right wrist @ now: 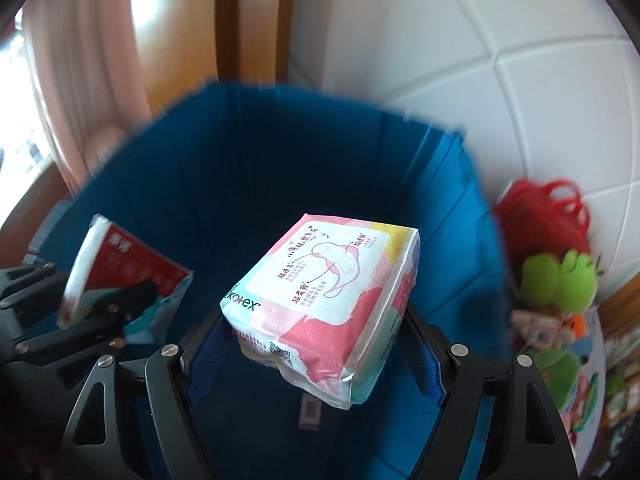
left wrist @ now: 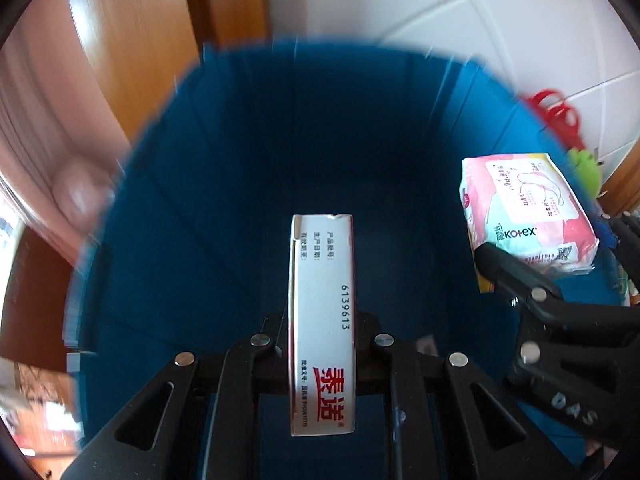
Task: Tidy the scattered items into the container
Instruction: 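Carry the white box and pink pack with both tools over the crate, then open both tools to drop the box and pack into the crate, then withdraw both tools from the crate back toward the pile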
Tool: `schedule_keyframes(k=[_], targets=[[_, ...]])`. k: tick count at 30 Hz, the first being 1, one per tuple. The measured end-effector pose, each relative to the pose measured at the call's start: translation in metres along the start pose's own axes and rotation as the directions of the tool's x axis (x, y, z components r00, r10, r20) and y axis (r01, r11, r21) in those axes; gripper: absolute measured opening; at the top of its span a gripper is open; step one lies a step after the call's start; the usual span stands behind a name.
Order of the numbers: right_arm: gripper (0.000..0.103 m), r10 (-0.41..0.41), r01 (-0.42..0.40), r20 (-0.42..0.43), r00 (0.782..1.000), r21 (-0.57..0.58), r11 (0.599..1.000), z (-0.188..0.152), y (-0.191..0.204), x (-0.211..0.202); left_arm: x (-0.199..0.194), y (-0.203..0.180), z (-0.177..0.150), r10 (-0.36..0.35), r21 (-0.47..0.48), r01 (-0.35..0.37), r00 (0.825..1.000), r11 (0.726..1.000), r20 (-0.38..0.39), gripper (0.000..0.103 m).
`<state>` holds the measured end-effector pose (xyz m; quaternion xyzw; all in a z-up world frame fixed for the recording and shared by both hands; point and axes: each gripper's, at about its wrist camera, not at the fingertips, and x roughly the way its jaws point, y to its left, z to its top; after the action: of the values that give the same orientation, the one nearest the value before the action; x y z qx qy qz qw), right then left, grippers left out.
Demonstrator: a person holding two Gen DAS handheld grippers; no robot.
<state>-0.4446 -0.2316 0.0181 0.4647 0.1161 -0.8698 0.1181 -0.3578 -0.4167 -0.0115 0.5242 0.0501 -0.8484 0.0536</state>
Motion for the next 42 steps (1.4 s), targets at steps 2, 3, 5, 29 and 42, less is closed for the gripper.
schedule_keyframes(k=[2, 3, 5, 29, 42], targets=[[0.079, 0.013, -0.013, -0.078, 0.997, 0.009, 1.0, -0.005, 0.002, 0.029, 0.031, 0.009, -0.004, -0.006, -0.013, 0.005, 0.995, 1.0, -0.103, 0.018], [0.079, 0.015, -0.014, -0.117, 0.993, 0.005, 1.0, -0.008, 0.002, 0.045, 0.048, 0.006, -0.015, 0.0, -0.015, -0.002, 0.988, 1.0, -0.155, 0.018], [0.079, 0.009, -0.015, -0.223, 0.975, -0.024, 1.0, -0.022, 0.009, 0.081, 0.079, 0.011, -0.025, 0.018, -0.014, -0.023, 0.965, 1.0, -0.26, 0.018], [0.1, -0.066, -0.02, -0.64, 0.766, -0.125, 0.992, -0.108, 0.011, 0.189, 0.134, -0.002, -0.05, 0.14, 0.116, -0.095, 0.868, 0.989, -0.476, 0.06], [0.102, -0.054, -0.048, -0.65, 0.758, -0.137, 0.989, -0.107, 0.015, 0.187, 0.131, 0.004, -0.032, 0.125, 0.101, -0.092, 0.908, 0.991, -0.4, 0.06]])
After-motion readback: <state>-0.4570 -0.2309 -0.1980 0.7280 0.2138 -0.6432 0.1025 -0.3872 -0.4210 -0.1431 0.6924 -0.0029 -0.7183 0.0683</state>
